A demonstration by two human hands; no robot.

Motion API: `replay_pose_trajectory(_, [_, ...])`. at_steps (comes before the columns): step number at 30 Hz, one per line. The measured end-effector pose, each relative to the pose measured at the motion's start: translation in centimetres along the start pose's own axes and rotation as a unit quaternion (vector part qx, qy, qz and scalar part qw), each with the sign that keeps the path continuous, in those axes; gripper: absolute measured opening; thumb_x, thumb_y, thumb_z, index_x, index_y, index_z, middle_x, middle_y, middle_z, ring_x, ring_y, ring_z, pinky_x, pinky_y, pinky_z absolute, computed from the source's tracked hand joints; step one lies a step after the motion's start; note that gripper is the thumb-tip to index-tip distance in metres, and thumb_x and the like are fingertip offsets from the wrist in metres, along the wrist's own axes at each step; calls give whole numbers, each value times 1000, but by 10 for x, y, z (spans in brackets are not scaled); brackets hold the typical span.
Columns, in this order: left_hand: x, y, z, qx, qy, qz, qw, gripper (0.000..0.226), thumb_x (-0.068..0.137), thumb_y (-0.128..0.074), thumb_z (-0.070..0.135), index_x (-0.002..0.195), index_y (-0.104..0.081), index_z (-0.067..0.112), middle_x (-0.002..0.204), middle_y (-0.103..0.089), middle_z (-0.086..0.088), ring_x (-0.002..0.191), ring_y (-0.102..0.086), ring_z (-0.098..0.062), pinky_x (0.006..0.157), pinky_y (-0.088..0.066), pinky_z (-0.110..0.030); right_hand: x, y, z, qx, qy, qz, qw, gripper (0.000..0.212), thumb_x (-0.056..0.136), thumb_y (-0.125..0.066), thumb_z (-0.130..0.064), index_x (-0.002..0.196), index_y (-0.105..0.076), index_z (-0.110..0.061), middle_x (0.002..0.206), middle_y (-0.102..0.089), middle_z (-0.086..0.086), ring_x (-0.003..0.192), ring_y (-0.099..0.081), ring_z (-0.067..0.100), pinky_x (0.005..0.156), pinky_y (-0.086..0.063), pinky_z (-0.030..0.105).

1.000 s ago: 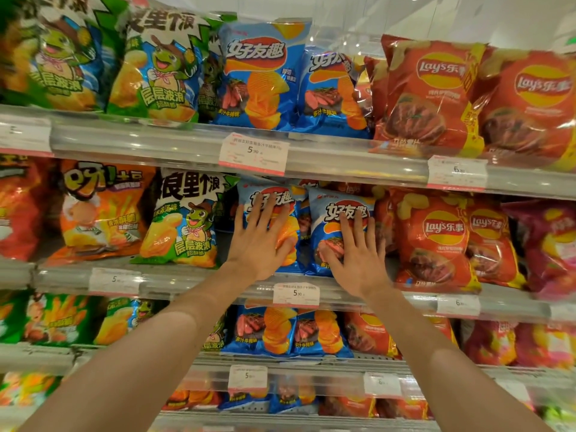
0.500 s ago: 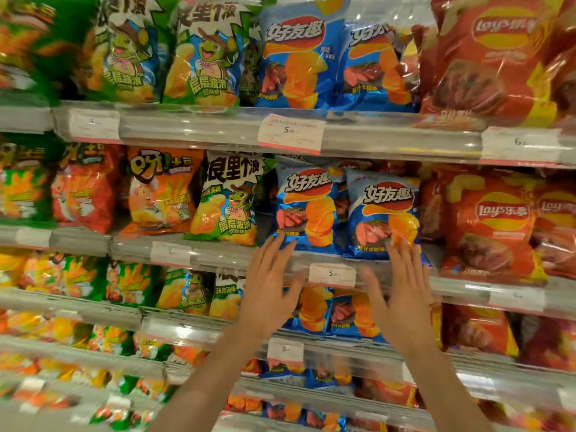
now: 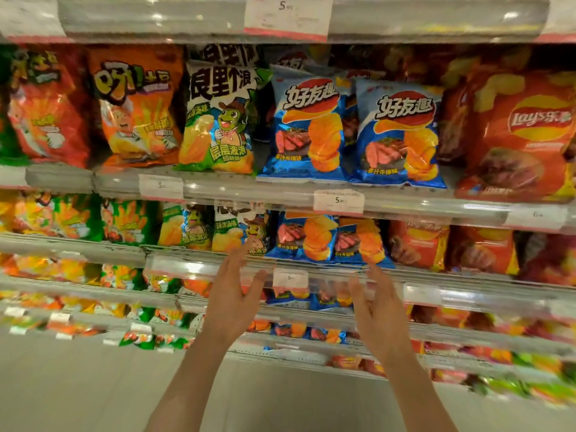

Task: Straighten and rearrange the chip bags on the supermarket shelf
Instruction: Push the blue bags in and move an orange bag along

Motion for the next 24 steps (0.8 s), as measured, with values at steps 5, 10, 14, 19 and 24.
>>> replay_pose_trajectory(5, [15,26,-40,-37,15,-34,999,54,97,-62,32,146,-43,37,148,-45,19,128,-44,8,106,-48,-40,-13,-27,-13,-18,-52,10,998,65,98,-35,-63,152,-34,-27,136,-59,2,102,-65,16,92,-52,36])
replay_pose_trajectory(10, [45,81,-76,-19,-24,-65,997,52,97,-61,33,146,-43,35,144,-50,10,126,-52,-11,102,-48,-38,-26,-66,-59,5,-93,63,994,68,93,-33,-70,147,-38,-29,119,-68,10,87,-68,16,81,-57,41])
replay_pose_trajectory(14, [68,144,-108,-25,-49,-83,995,50,97,-60,36,143,-42,44,141,-52,13,120,-58,-12,98,-50,-38,-39,-105,-116,8,-122,89,989,68,92,-38,-66,148,-42,-26,136,-61,2,109,-65,20,94,-54,45])
replay_pose_trajectory(19, [97,210,-129,-35,-56,-85,994,48,95,-55,48,141,-43,40,135,-54,14,104,-60,2,86,-56,-40,-39,-143,-176,20,-96,112,989,64,94,-38,-70,142,-48,-29,131,-62,-2,110,-65,18,94,-55,46])
replay_pose_trajectory(24, [131,261,-114,-38,-98,-45,993,42,96,-58,39,137,-49,33,122,-60,12,95,-59,10,75,-50,-22,-18,-149,-236,32,-55,114,991,52,94,-44,-59,136,-52,-29,117,-61,-17,103,-63,7,83,-54,30])
Point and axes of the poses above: each hand's wrist, its own x-axis towards the middle knuckle, its own y-axis out of the back of the hand, z = x × y, the point moved 5 cm from there along x, towards the middle knuckle
